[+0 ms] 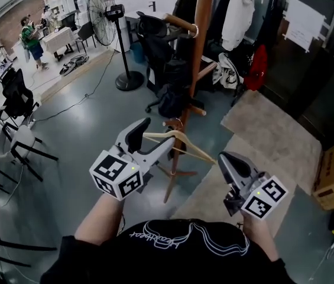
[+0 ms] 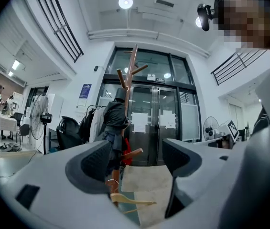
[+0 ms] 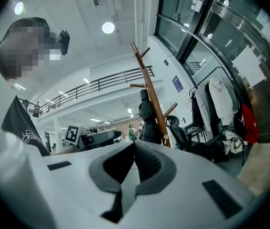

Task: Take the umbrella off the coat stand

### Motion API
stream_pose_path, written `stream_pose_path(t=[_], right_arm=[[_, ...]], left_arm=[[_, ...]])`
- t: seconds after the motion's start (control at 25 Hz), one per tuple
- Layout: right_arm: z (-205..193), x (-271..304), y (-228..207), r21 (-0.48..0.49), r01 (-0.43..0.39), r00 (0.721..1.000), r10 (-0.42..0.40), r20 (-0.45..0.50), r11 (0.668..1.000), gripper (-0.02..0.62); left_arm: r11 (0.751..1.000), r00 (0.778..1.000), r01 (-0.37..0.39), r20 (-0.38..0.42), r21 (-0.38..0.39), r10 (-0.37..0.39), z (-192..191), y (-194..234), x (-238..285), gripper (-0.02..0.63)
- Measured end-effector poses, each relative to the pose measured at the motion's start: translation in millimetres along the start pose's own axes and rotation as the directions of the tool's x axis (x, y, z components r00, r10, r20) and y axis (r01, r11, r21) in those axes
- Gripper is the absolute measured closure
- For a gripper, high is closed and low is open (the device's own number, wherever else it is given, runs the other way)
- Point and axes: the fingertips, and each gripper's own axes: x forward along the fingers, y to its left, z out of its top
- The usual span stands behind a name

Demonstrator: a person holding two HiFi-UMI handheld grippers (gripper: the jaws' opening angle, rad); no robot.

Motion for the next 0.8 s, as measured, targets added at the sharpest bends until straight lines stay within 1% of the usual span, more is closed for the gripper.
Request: stream_pose_path(t=[0.32,0.44,0.56,0.68,0.8], right_arm=[[4,9,-31,0.016,0.008,1.000,-0.008,0.005,1.000,0.594],[12,16,-50,0.022,0.002,1.000,-0.002,-0.002,1.000,0.594],[21,26,-66,0.019,-0.009,1.000,0.009,-0.007,1.000,0.594],[30,37,-78,0.008,-0.023,1.000,0.024,-0.012,1.000,0.594],[36,47,-88,0.000,-0.039,0.999,0.039,-0.017,0.999,0.594]], left_arm=[[0.999,0.999,-0.028,-0.028,0.047,0.029,-1,30,42,0.261],[0.998,0.998,-0.043,-0.046,0.051,0.046,-2,38,62,0.258],[0.995,0.996,-0.056,-0.064,0.084,0.062,-1,49,81,0.253],[0.991,0.994,-0.053,-0.084,0.122,0.064,2,61,98,0.253],[0.989,0.994,-0.033,-0.100,0.146,0.048,3,69,113,0.253]])
